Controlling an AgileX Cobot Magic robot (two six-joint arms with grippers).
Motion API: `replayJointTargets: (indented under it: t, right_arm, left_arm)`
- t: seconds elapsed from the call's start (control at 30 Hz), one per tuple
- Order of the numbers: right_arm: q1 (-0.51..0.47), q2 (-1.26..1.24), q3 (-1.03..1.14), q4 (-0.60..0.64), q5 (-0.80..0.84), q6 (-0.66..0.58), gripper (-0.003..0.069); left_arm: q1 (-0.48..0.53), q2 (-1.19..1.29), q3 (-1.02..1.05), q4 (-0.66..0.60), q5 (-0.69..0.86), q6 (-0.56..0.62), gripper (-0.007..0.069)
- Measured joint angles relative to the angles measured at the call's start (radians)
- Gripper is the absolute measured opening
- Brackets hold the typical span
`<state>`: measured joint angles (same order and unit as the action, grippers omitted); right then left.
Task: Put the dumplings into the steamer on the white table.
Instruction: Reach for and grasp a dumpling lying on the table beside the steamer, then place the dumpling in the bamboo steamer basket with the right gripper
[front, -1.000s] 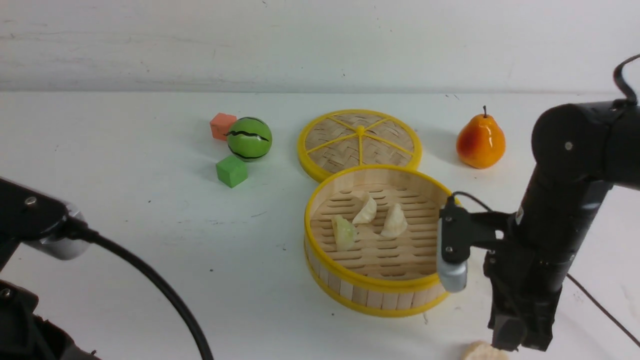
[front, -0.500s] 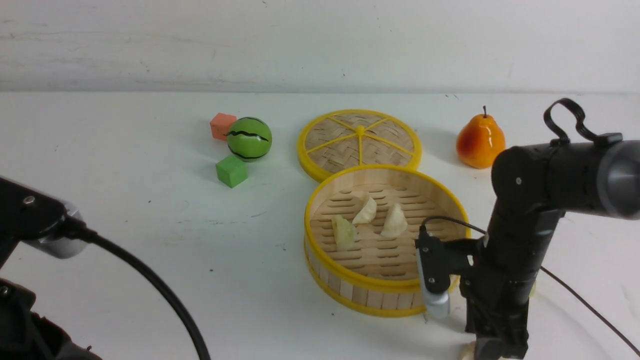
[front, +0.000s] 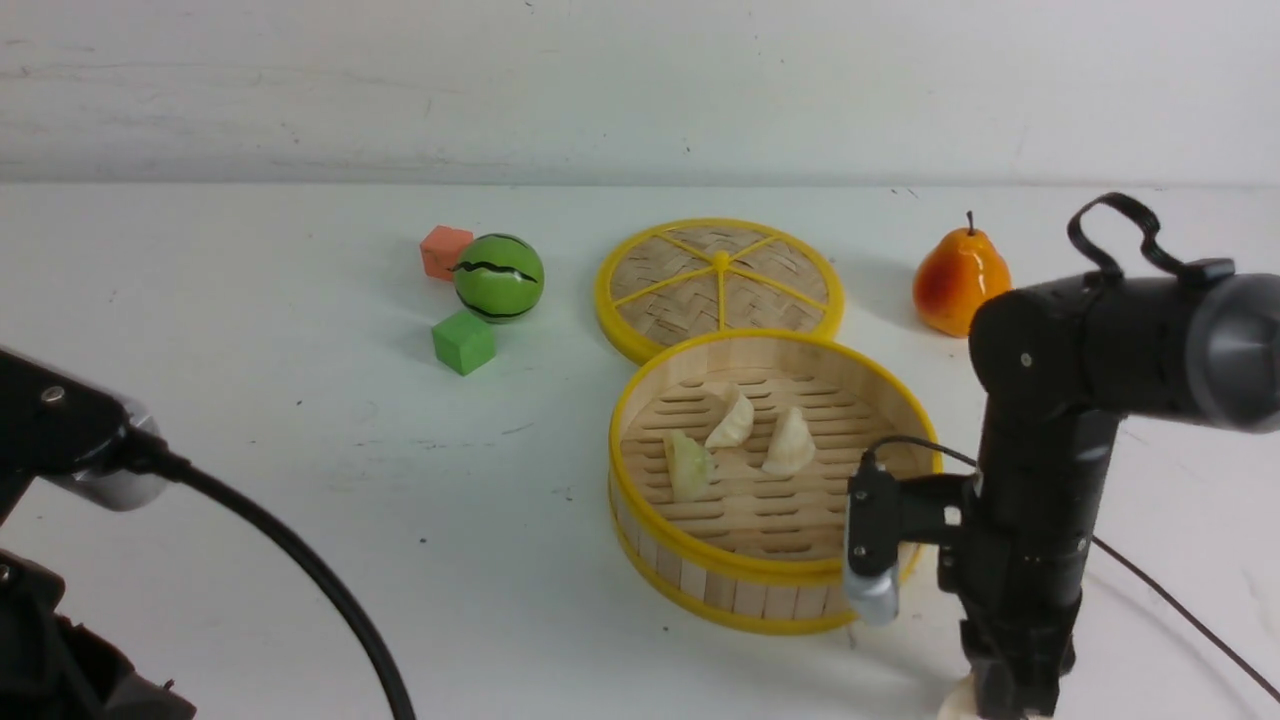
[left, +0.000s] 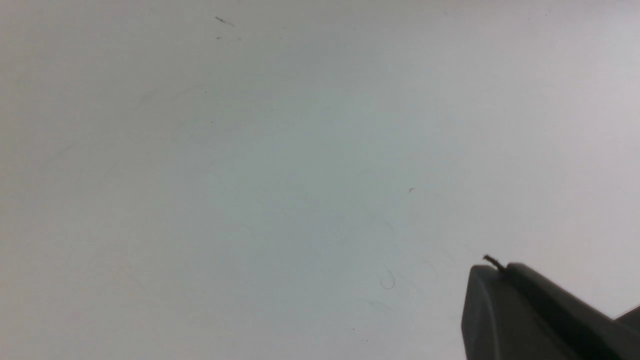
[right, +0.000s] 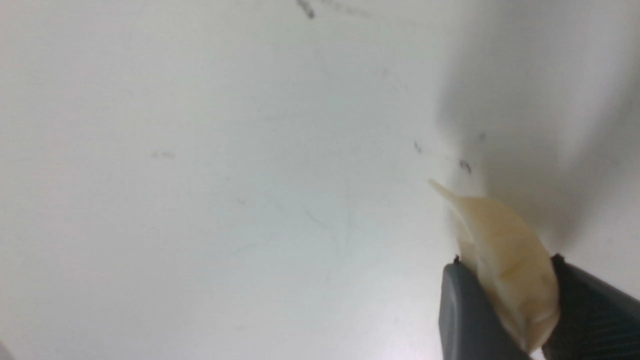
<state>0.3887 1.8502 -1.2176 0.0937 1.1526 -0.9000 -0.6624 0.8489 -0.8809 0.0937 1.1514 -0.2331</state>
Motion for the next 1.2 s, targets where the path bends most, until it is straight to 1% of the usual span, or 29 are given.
replayJointTargets:
  t: [0.1,0.23,0.37,0.43,0.6,0.67,0.77,0.97,1.03,1.1,1.13,1.2]
  right_arm:
    - [0.012,-0.079,-0.060,0.001,0.041,0.087,0.0202]
    - [0.036,-0.148,-0.197,0.061,0.064,0.267,0.0202]
    - [0.059,-0.128,-0.329,0.098,0.058,0.503,0.0202]
    - [0.072,-0.095,-0.375,0.096,0.054,0.569,0.0202]
    - [0.122,0.018,-0.449,0.045,0.044,0.617,0.0202]
    - [0.160,0.088,-0.478,-0.001,0.018,0.622,0.0200]
    - [0.187,0.147,-0.492,-0.043,-0.025,0.631,0.0198]
    - [0.192,0.219,-0.498,-0.094,-0.064,0.691,0.0198]
    - [0.192,0.230,-0.498,-0.100,-0.070,0.704,0.0209]
    - [0.192,0.236,-0.498,-0.103,-0.074,0.724,0.0289]
    - [0.192,0.236,-0.498,-0.103,-0.074,0.728,0.0315]
    - [0.192,0.233,-0.500,-0.103,-0.057,0.752,0.0410]
  left_arm:
    - [0.000,0.000,0.000,0.003,0.000,0.000,-0.0013]
    - [0.000,0.000,0.000,0.005,-0.017,0.000,-0.0011]
    - [0.000,0.000,0.000,0.005,-0.041,0.000,-0.0011]
    - [0.000,0.000,0.000,0.005,-0.041,0.000,-0.0011]
    - [0.000,0.000,0.000,0.005,-0.041,0.000,-0.0010]
    - [0.000,0.000,0.000,0.005,-0.041,0.000,-0.0007]
    - [0.000,0.000,0.000,0.005,-0.041,0.000,-0.0004]
    - [0.000,0.000,0.000,0.005,-0.039,0.000,-0.0003]
    - [0.000,0.000,0.000,0.005,-0.037,0.000,-0.0003]
    - [0.000,0.000,0.000,0.005,-0.032,0.000,-0.0003]
    - [0.000,0.000,0.000,0.005,-0.032,0.000,-0.0003]
    - [0.000,0.000,0.000,0.005,-0.031,0.000,-0.0003]
